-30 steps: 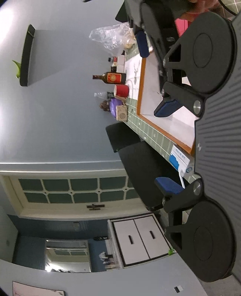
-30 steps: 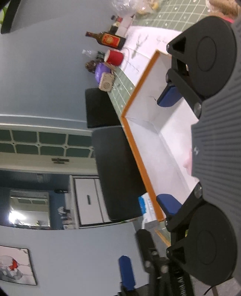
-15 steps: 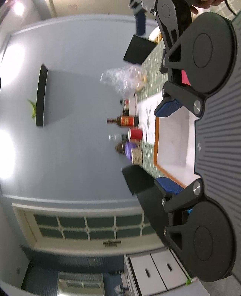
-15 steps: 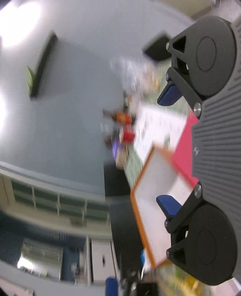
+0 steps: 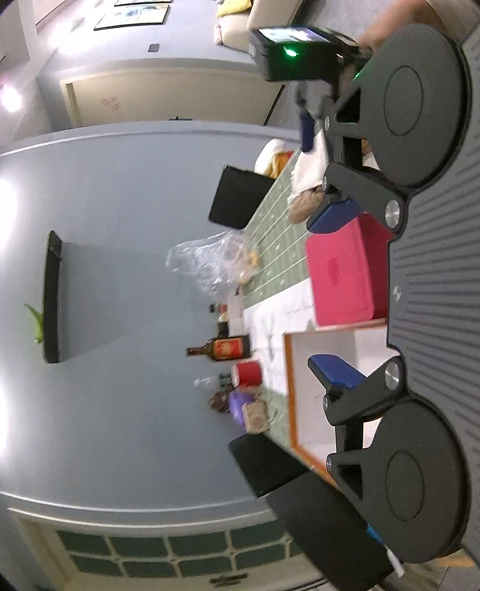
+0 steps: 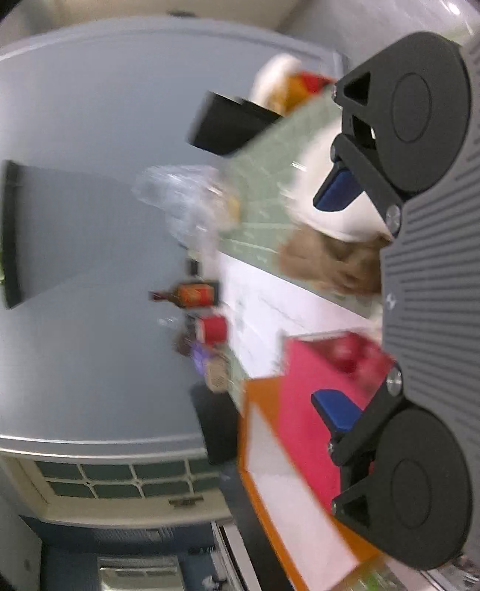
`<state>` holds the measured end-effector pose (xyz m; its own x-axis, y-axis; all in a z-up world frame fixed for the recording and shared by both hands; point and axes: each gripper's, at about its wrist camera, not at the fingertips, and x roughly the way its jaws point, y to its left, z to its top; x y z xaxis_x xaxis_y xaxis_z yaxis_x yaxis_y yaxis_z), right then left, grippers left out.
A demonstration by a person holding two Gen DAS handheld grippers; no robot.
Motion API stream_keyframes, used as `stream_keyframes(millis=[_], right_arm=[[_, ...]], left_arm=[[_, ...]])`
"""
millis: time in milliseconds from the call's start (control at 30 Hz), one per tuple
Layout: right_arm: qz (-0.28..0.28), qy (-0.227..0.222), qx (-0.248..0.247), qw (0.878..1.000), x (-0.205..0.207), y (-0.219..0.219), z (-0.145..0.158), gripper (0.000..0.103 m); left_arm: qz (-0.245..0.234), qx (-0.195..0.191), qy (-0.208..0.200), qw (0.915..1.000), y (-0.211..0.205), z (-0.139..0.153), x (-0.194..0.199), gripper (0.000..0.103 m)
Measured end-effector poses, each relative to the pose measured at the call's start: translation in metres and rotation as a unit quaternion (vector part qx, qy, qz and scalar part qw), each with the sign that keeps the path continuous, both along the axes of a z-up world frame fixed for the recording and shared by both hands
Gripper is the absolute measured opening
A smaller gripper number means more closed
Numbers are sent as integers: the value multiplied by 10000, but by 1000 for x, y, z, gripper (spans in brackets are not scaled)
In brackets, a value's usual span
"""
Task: Organize soft objects
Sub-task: 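Move the right tool back to the pile and grasp the pink knitted plush, then lift the pink plush with the right tool while the left tool reaches toward the white towel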
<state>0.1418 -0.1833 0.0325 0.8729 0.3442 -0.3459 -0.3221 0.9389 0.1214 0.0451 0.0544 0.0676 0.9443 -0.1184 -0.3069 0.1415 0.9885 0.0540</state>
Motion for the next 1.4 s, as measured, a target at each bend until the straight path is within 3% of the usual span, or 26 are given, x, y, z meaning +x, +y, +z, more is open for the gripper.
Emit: stream_keyframes(millis=[67, 133, 233, 433, 600, 767, 900, 967, 1100, 1400], right_arm=[[256, -50, 405, 9988, -7, -11, -9, 100], [513, 46, 484, 9975, -6, -13, -12, 100], [440, -140, 40, 9989, -13, -4, -13, 100], [384, 233, -682, 9967, -9, 12, -32, 100], [497, 236, -1024, 9932, -6, 29, -47, 100], [567, 39, -1873, 9807, -15, 51, -61, 97], [751, -92, -2059, 9756, -22, 58, -65, 64], [603, -58, -2195, 9737, -21, 59, -69, 61], [269, -71, -2091, 9775, -19, 49, -67, 31], [117, 85, -1529, 9881, -20, 24, -61, 28]], left_arm=[[-153, -90, 74, 9998, -1, -7, 4, 88], [-379, -127, 144, 9991, -1, -16, 8, 88], [-415, 37, 241, 9988, -5, -28, 13, 88], [-285, 414, 441, 9978, -8, -34, 11, 88], [-225, 535, 480, 9972, -3, -33, 6, 88], [-77, 502, 567, 9971, 5, -29, -1, 88], [-10, 463, 449, 9979, 7, -21, -9, 88], [7, 432, 362, 9984, 6, -17, -14, 88], [-49, 390, 255, 9989, 3, -8, -19, 88], [-177, 539, 172, 9982, -15, -10, -20, 88]])
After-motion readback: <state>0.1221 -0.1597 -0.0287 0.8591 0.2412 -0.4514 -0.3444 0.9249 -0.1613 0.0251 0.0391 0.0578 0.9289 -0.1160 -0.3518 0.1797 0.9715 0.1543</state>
